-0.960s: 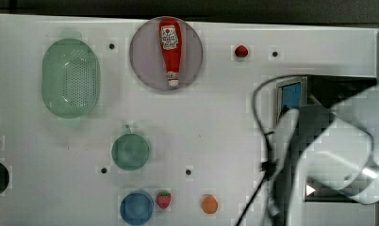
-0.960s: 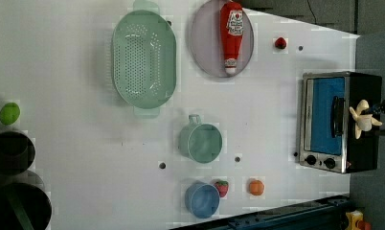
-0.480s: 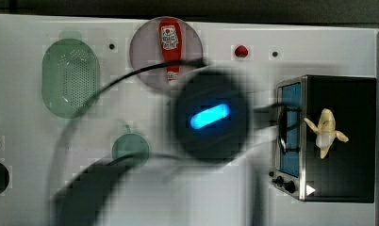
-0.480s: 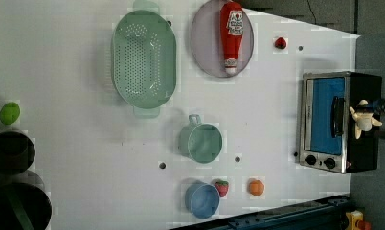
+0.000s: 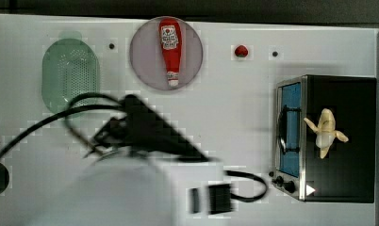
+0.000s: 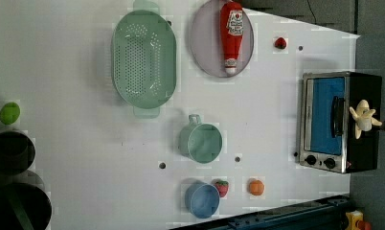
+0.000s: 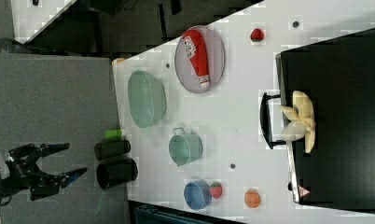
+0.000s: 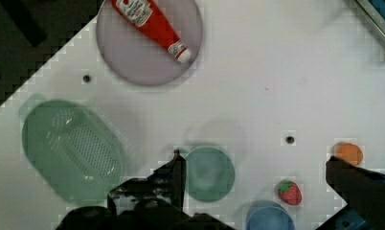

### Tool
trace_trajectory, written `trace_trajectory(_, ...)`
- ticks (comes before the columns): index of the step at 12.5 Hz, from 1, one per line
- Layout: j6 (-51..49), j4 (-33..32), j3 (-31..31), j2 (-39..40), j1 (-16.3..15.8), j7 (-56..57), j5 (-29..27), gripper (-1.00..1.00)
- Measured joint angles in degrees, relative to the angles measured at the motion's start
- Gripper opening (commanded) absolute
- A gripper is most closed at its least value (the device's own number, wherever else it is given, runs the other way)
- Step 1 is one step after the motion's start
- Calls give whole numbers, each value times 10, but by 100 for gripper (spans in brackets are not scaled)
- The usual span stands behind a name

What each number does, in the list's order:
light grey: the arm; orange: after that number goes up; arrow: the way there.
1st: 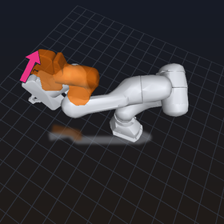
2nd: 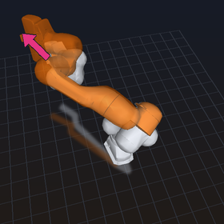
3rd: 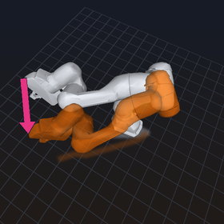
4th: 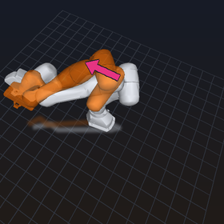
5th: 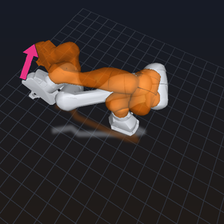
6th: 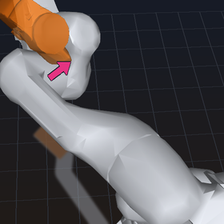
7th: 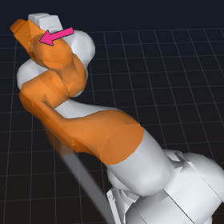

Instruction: Pick banana from table and place on oven.

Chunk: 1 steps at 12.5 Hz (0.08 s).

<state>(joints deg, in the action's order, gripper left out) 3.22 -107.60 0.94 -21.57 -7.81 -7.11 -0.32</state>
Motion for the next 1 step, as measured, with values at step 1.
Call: trace_trajectory(1,-1,1,-11,8,12,-4,5,100)
